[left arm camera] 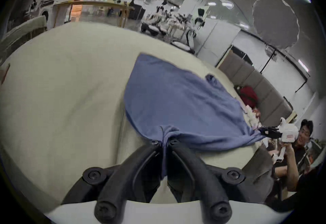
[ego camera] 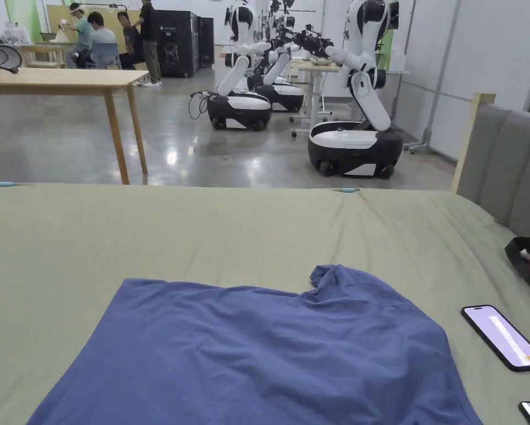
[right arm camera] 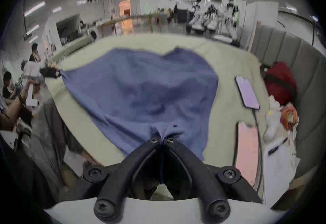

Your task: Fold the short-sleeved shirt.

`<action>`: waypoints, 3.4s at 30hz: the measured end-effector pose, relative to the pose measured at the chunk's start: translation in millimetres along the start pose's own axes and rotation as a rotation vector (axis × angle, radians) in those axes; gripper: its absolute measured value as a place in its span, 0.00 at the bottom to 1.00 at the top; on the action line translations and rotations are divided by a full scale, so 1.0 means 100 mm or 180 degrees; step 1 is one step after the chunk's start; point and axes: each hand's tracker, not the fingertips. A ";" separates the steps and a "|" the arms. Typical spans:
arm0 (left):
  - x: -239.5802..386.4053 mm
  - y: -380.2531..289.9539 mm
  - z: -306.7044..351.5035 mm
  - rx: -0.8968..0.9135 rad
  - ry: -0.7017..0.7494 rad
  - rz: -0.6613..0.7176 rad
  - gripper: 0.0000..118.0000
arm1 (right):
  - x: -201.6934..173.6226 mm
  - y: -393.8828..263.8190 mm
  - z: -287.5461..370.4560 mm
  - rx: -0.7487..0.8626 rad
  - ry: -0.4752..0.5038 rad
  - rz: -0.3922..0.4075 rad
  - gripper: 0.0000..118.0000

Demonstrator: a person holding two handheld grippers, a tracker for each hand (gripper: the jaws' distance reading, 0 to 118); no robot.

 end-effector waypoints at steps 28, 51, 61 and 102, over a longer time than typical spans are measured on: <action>0.21 -0.30 0.88 0.0969 0.0398 -0.0317 0.00 | -0.22 -0.32 1.13 0.1466 -0.0453 -0.0824 0.00; -0.01 -0.28 -0.15 0.0002 0.0642 -0.0638 0.49 | -0.55 -0.01 0.67 0.1016 -0.0245 -0.0680 0.00; 0.04 -0.33 -0.07 0.0112 0.0598 -0.0674 0.04 | -0.46 0.02 0.59 0.0803 -0.0366 -0.0580 0.00; 0.28 1.04 -0.73 0.0364 0.0315 -0.0365 0.04 | 0.45 0.92 -0.54 0.0402 -0.0544 -0.0538 0.08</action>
